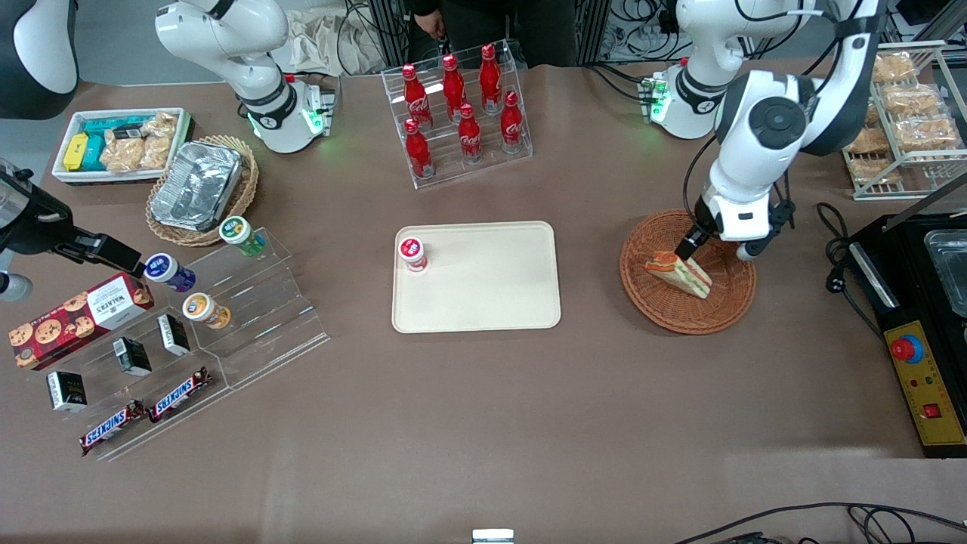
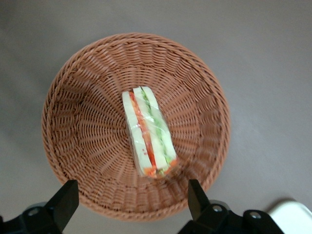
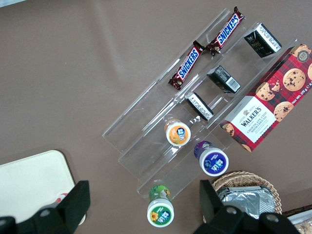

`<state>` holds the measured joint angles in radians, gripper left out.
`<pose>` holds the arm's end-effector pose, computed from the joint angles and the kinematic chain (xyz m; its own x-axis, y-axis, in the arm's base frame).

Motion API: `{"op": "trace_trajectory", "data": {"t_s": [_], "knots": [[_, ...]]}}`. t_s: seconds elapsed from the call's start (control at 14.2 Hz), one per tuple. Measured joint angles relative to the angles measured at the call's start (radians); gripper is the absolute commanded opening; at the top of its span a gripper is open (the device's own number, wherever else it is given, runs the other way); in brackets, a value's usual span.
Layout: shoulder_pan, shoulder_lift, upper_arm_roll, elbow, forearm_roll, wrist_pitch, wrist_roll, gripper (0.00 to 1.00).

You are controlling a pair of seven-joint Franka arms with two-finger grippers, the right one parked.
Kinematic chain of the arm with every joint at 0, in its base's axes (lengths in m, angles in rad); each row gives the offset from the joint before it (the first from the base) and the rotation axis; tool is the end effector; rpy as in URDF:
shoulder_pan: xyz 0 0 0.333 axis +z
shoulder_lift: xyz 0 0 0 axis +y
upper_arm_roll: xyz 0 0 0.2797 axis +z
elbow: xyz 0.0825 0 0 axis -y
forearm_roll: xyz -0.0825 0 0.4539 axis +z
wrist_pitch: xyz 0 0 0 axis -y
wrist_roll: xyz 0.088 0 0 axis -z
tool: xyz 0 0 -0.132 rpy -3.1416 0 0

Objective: Place sandwich from basket to tray
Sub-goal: 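Lower the open left gripper over the wrapped sandwich in the basket, then descend further and close the left gripper on the sandwich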

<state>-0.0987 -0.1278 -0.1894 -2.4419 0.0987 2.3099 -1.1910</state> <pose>0.5039 -0.1423 0.2412 0.6682 0.7391 0.0855 0.7436 -0.6670 -0.0454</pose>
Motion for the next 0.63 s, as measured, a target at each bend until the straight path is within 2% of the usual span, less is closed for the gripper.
{"op": "trace_trajectory", "data": {"t_s": [0.28, 0.63], "knots": [[-0.012, 0.094, 0.0, -0.005, 0.069, 0.077, -0.136, 0.99], [-0.013, 0.176, 0.0, -0.004, 0.076, 0.149, -0.191, 0.99]]}}
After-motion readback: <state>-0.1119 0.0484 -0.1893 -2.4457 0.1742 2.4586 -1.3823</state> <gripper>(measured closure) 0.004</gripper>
